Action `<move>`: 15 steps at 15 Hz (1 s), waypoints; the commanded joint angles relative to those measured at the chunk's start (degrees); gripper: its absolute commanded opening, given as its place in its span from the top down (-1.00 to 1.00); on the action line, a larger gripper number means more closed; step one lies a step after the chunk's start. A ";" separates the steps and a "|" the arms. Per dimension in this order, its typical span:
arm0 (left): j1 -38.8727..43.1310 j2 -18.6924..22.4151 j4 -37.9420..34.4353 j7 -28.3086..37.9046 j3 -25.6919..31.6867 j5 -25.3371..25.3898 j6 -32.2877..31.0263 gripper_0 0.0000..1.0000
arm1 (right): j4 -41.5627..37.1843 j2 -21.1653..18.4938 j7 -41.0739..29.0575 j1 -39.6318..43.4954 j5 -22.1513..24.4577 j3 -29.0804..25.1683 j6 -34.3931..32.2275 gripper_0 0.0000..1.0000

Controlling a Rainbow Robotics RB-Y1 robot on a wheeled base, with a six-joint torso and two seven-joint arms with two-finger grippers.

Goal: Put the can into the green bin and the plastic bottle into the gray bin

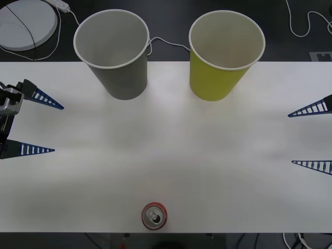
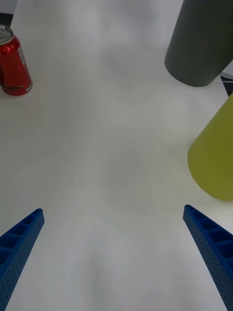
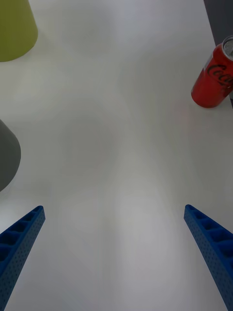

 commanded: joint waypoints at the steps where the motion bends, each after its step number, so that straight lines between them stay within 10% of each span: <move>1: 0.00 0.00 0.00 0.00 0.00 0.00 0.00 -1.00 | 0.00 0.00 0.00 0.00 0.00 0.00 0.00 -1.00; 15: 0.00 0.00 0.00 0.00 0.00 0.00 0.00 -1.00 | 7.38 -1.67 8.96 0.18 -7.03 8.70 0.00 -1.00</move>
